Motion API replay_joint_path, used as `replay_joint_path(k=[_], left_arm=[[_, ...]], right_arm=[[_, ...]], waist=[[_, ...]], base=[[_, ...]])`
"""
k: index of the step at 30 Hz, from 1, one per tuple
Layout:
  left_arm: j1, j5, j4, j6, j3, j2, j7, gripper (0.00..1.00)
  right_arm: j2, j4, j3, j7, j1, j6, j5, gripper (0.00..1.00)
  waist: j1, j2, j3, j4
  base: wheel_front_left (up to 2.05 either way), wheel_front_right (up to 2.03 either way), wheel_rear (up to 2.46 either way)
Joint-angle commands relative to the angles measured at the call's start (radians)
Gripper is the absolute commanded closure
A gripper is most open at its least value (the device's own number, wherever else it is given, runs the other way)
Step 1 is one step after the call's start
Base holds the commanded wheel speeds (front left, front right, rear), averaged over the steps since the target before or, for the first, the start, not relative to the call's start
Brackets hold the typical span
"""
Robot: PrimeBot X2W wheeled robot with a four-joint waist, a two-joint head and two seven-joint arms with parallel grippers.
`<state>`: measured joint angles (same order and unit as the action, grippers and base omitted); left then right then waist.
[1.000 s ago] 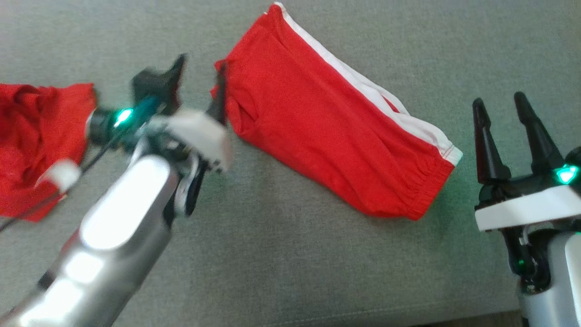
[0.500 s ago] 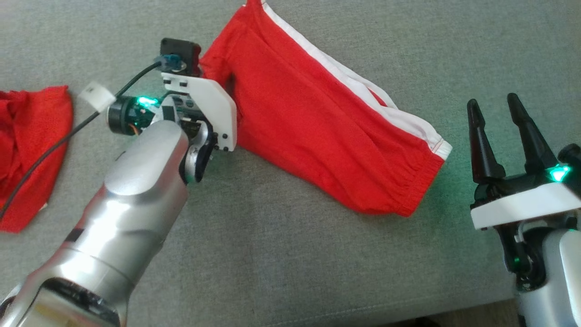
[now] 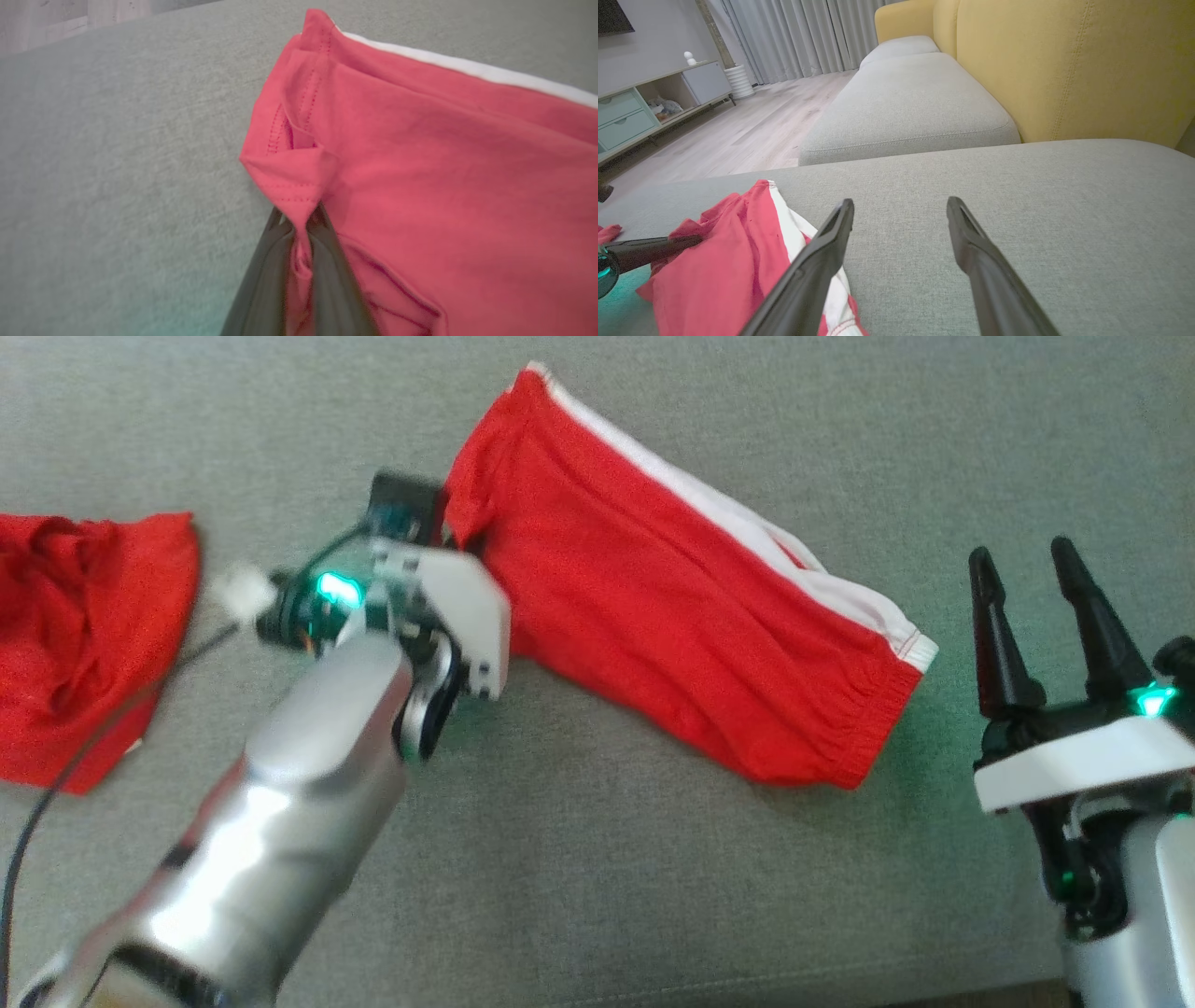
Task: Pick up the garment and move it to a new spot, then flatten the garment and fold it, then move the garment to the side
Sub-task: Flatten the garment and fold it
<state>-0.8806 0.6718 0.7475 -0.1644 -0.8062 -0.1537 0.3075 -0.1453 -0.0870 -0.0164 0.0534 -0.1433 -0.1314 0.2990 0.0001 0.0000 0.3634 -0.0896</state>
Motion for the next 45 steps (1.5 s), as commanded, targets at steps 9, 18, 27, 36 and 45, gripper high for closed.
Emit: replay_joint_path(k=[9,18,27,36,45], left_arm=[[0.362,0.100,-0.358,-0.169,0.159,-0.152,-0.150,1.00],[0.651,0.150,-0.641,-0.303,0.204,-0.233,-0.156,1.00],[0.664,0.044,-0.710,-0.343,0.264,-0.276,-0.371,0.00],[0.584,-0.126,-0.781,-0.353,0.277,-0.365,-0.523,0.00],[0.590,-0.137,-0.813,-0.373,0.266,-0.390,-0.481,0.00]], right_arm=[[0.022,-0.010,-0.030,0.010,0.058,0.001,-0.003,0.00],[0.027,-0.011,-0.020,0.036,0.093,0.001,-0.020,0.00],[0.034,-0.045,0.000,0.069,0.104,0.001,-0.030,0.00],[0.030,-0.120,0.020,0.101,0.096,0.001,-0.045,0.00],[0.034,-0.155,0.026,0.118,0.092,0.001,-0.059,0.00]], waist=[[-0.0001,0.0000,-0.095,0.034],[-0.0001,0.0000,-0.132,0.038],[-0.0001,0.0000,-0.146,0.028],[-0.0001,0.0000,-0.143,0.033],[-0.0001,0.0000,-0.127,0.029]], base=[[0.00,0.00,0.00],[0.00,0.00,0.00],[0.00,0.00,0.00],[0.00,0.00,0.00],[0.00,0.00,0.00]])
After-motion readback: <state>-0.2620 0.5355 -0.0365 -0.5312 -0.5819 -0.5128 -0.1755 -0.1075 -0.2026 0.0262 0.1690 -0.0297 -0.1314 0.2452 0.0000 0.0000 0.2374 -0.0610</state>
